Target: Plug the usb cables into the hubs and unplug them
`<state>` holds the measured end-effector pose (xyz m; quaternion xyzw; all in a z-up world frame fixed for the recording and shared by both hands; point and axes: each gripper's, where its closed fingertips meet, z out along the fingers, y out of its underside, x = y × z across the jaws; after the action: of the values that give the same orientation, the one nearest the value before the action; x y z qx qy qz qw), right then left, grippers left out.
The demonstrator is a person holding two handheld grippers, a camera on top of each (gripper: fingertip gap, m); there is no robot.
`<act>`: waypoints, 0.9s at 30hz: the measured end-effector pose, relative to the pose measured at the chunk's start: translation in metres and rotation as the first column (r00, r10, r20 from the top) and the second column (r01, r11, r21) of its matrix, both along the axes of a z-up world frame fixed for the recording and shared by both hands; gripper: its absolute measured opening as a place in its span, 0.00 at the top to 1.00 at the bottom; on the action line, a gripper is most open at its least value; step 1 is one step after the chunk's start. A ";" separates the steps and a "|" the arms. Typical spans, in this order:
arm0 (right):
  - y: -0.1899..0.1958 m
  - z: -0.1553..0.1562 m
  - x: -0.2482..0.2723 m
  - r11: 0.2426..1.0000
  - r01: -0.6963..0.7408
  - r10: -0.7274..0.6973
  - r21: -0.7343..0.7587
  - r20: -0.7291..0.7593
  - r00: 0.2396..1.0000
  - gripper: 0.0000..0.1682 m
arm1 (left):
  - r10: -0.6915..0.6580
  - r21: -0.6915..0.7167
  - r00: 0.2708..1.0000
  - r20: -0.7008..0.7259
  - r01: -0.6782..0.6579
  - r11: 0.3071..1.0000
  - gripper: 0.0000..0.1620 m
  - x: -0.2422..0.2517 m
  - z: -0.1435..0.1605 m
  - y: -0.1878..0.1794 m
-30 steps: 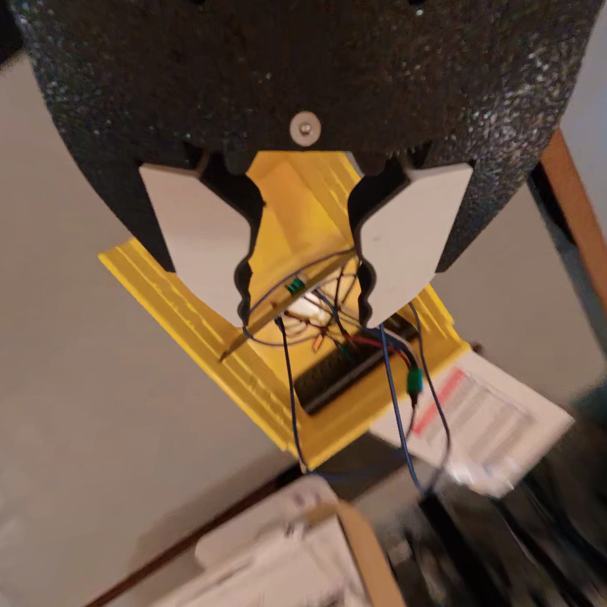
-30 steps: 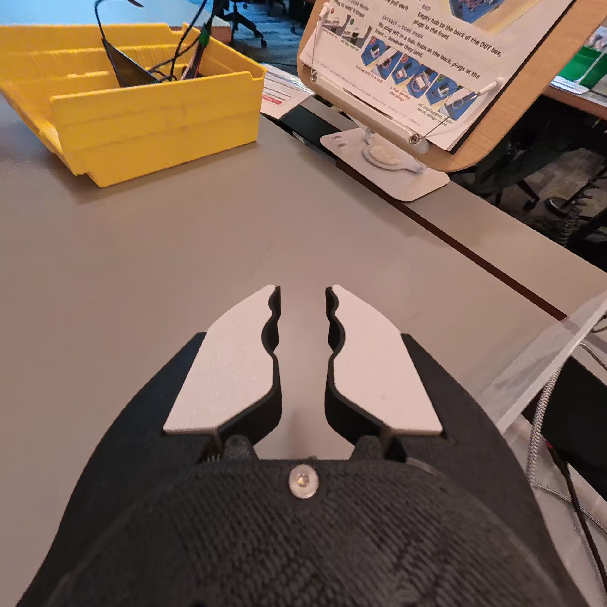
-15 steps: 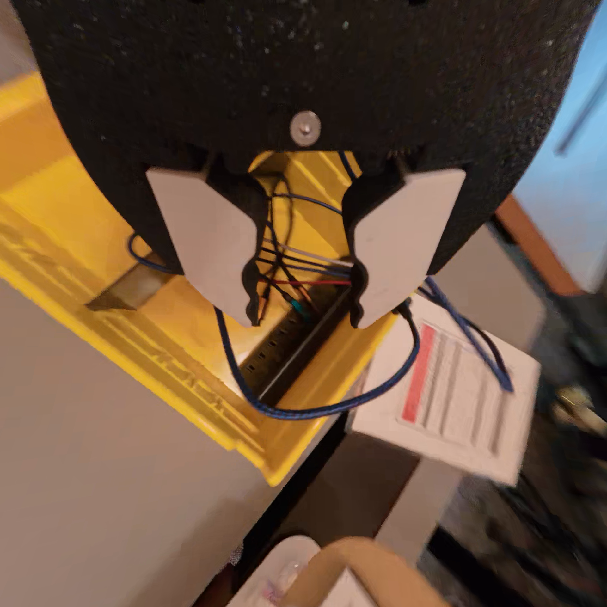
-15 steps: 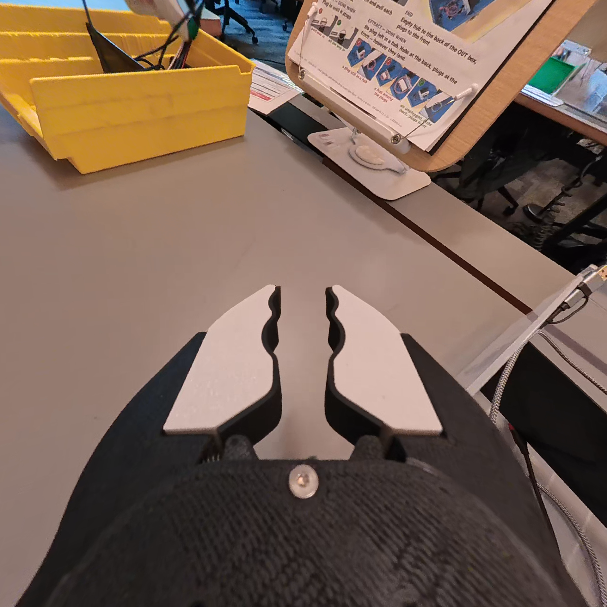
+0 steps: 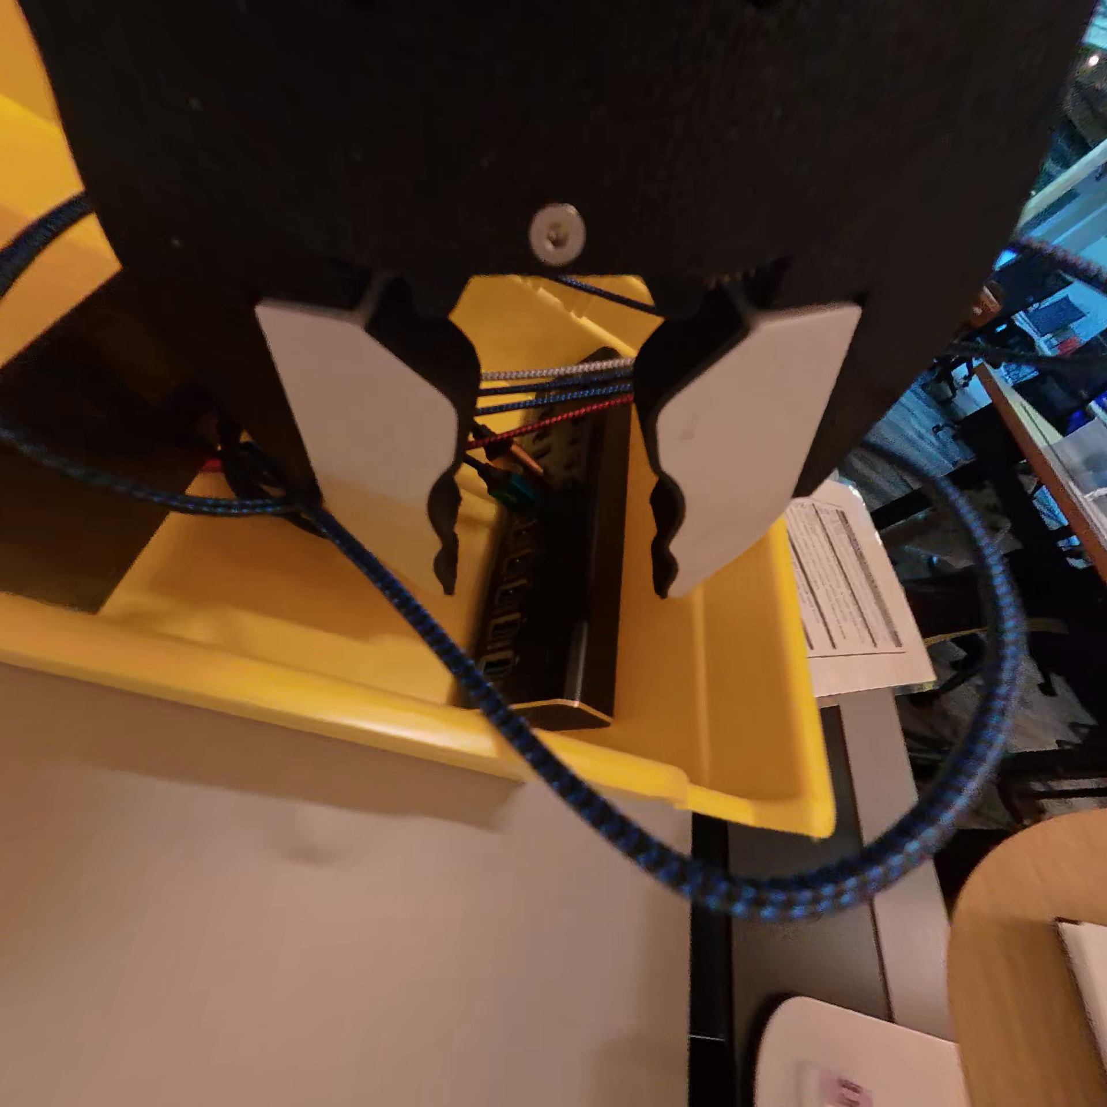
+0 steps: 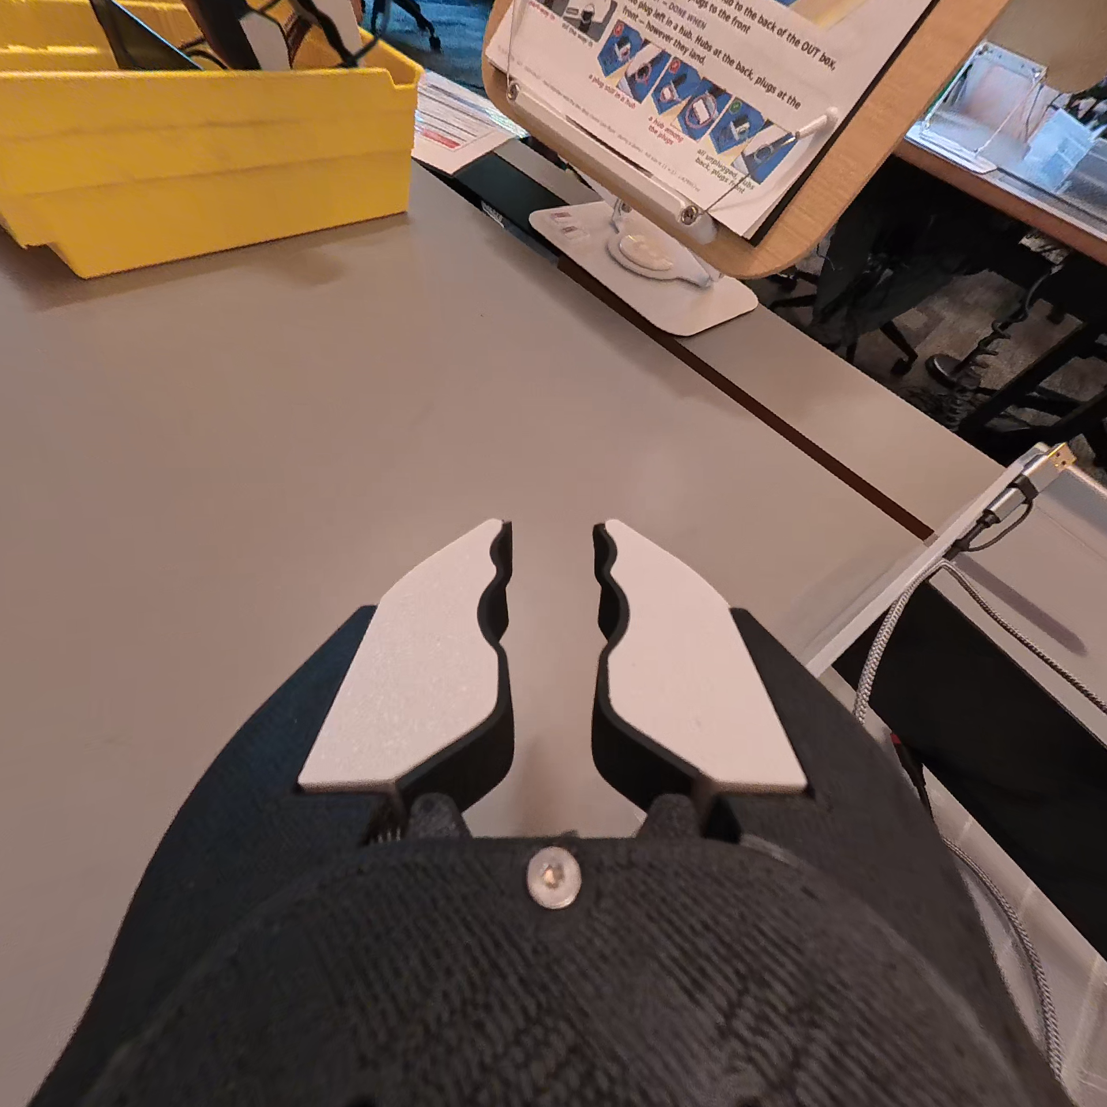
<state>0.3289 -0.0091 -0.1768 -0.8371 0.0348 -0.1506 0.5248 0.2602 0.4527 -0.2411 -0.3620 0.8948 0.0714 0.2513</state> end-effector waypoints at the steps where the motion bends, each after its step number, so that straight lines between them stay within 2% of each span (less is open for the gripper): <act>1: 0.000 -0.001 0.001 1.000 0.001 -0.001 -0.006 0.000 1.000 0.84 | -0.011 -0.003 1.000 -0.018 0.011 1.000 0.63 -0.001 -0.003 0.000; 4: -0.001 -0.004 0.002 1.000 0.004 -0.004 -0.014 0.001 1.000 0.84 | -0.047 -0.007 0.998 -0.043 0.047 0.999 0.66 0.001 -0.005 0.000; 5: -0.002 -0.005 0.003 1.000 0.006 -0.006 -0.015 -0.001 1.000 0.84 | -0.056 0.019 0.998 -0.043 0.057 0.998 0.70 0.003 -0.005 0.003; 7: -0.001 -0.008 0.004 1.000 0.007 -0.007 -0.020 -0.005 1.000 0.85 | -0.065 0.064 0.996 -0.062 0.069 0.996 0.71 0.001 -0.011 0.010; 11: -0.001 -0.011 0.003 0.999 0.004 -0.004 -0.034 -0.004 1.000 0.84 | -0.089 0.125 0.996 0.006 0.087 0.988 0.74 0.005 -0.013 0.015; 14: 0.000 -0.014 0.003 0.999 0.000 0.000 -0.046 0.002 1.000 0.85 | -0.025 0.009 1.000 -0.017 0.025 1.000 0.74 0.002 -0.010 0.009; 18: 0.001 -0.015 0.002 0.998 -0.005 0.005 -0.055 0.009 1.000 0.85 | -0.024 -0.203 0.995 -0.097 0.004 0.979 0.94 -0.008 0.000 -0.006; 19: 0.001 -0.016 0.003 0.998 -0.006 0.006 -0.057 0.011 1.000 0.84 | -0.043 -0.240 0.990 -0.137 0.009 0.971 0.93 -0.014 -0.001 -0.010; 20: 0.001 -0.016 0.003 0.998 -0.006 0.007 -0.060 0.013 1.000 0.84 | -0.041 -0.230 0.985 -0.168 0.001 0.973 0.85 -0.017 -0.003 -0.008; 21: 0.000 -0.016 0.003 0.998 -0.006 0.006 -0.062 0.014 1.000 0.84 | -0.023 -0.189 0.983 -0.181 -0.011 0.982 0.83 -0.018 -0.005 -0.002; 24: -0.002 -0.017 0.004 0.997 0.000 0.001 -0.071 0.020 1.000 0.84 | -0.023 -0.118 0.973 -0.229 -0.004 0.993 0.81 -0.025 -0.005 0.007; 26: -0.005 -0.018 0.006 0.997 0.009 -0.007 -0.079 0.027 1.000 0.84 | 0.011 -0.086 0.958 -0.286 -0.037 0.996 0.77 -0.036 0.002 0.011; 27: -0.007 -0.018 0.008 0.997 0.014 -0.012 -0.080 0.029 1.000 0.84 | 0.029 -0.077 0.944 -0.330 -0.057 0.995 0.79 -0.044 0.008 0.012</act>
<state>0.3368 -0.0156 -0.1947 -0.8551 0.0268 -0.1671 0.4901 0.2163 0.4645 -0.2334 -0.3750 0.9182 0.0980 0.0817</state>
